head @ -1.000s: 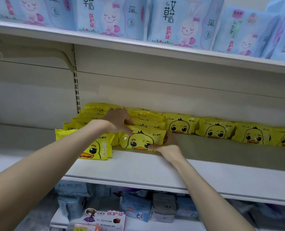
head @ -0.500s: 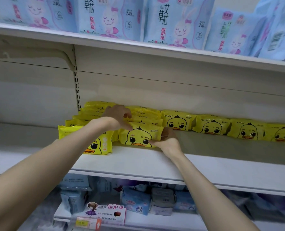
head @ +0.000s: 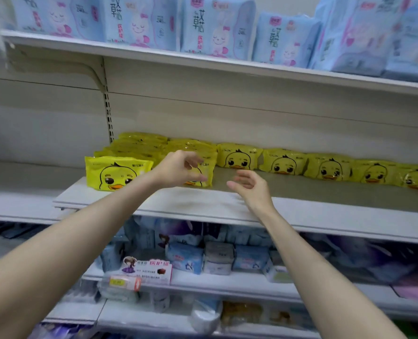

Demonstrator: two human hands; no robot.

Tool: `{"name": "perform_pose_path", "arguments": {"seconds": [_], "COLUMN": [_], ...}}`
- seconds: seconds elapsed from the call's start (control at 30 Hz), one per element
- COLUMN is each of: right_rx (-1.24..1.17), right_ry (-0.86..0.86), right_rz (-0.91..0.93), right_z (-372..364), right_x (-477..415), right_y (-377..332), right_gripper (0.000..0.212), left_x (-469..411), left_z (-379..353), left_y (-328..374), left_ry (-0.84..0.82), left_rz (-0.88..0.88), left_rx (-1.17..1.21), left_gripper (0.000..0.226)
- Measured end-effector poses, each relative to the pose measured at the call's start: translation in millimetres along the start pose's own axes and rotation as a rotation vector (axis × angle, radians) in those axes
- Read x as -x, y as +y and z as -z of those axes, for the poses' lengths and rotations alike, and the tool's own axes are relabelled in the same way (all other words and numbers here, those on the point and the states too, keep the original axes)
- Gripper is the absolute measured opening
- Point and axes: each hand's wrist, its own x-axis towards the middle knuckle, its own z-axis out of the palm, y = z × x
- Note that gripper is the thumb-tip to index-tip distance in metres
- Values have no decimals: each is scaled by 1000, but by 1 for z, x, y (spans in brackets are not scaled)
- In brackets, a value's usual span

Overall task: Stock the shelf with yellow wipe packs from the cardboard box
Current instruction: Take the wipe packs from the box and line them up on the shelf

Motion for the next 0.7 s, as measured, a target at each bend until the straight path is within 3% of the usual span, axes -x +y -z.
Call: {"name": "perform_pose_path", "arguments": {"seconds": [0.37, 0.7], "right_rx": [-52, -50], "right_ry": [93, 82], "right_rz": [-80, -356], "right_z": [92, 128], "right_x": [108, 218], "right_y": [56, 171], "right_gripper": [21, 20], "left_x": [92, 174], "left_z": [-109, -248], "left_y": [57, 50], "left_ry": [-112, -310], "left_rz": [98, 320], "left_rx": [363, 500], "left_gripper": [47, 42]}}
